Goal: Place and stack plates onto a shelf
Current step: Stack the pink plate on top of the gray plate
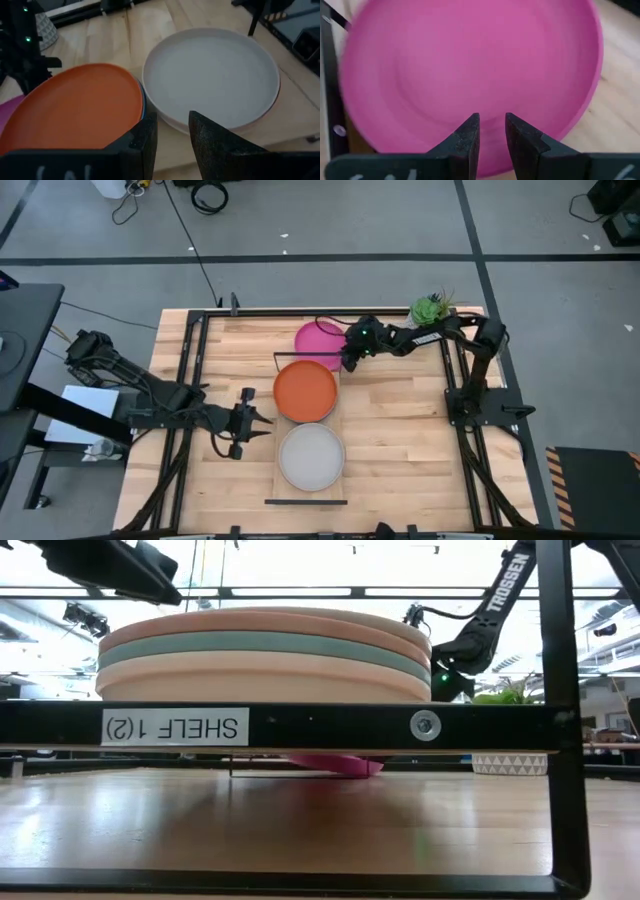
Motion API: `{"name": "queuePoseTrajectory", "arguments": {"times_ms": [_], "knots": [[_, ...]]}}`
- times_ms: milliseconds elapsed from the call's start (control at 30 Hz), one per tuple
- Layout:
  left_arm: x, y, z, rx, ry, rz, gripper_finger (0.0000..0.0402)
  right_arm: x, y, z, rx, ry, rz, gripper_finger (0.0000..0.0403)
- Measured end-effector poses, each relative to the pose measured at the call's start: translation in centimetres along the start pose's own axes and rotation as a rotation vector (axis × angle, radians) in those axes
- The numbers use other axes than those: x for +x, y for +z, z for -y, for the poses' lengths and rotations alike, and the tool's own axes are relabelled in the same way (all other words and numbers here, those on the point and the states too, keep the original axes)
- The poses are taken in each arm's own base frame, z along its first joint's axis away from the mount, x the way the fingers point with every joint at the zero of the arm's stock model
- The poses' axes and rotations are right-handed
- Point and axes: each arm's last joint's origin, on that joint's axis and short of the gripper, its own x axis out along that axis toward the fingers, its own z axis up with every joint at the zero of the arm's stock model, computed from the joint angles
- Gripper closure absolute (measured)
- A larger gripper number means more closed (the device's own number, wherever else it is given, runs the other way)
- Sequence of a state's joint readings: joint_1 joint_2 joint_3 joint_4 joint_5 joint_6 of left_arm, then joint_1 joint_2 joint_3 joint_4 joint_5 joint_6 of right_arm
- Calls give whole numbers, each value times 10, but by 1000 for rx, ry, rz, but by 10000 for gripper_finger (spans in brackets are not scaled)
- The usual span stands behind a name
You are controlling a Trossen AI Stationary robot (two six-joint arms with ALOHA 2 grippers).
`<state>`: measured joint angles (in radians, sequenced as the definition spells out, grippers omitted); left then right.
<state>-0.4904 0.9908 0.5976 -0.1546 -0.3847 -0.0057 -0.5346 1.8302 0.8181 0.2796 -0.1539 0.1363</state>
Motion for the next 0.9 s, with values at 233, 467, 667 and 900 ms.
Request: {"name": "queuePoseTrajectory", "arguments": {"times_ms": [233,467,667,900], "knots": [[-2,-1,4,-36,-6,-9,283,-23,-6,-9,12,-20,-170,304],[-2,-6,4,-113,-6,-55,283,-60,-18,-39,29,-78,-375,304],[-2,-7,5,-155,-29,-68,283,-99,-29,-76,-15,-83,-493,306],[-2,-7,5,-154,-41,-68,283,-126,-41,-121,-410,-152,-400,307]]}}
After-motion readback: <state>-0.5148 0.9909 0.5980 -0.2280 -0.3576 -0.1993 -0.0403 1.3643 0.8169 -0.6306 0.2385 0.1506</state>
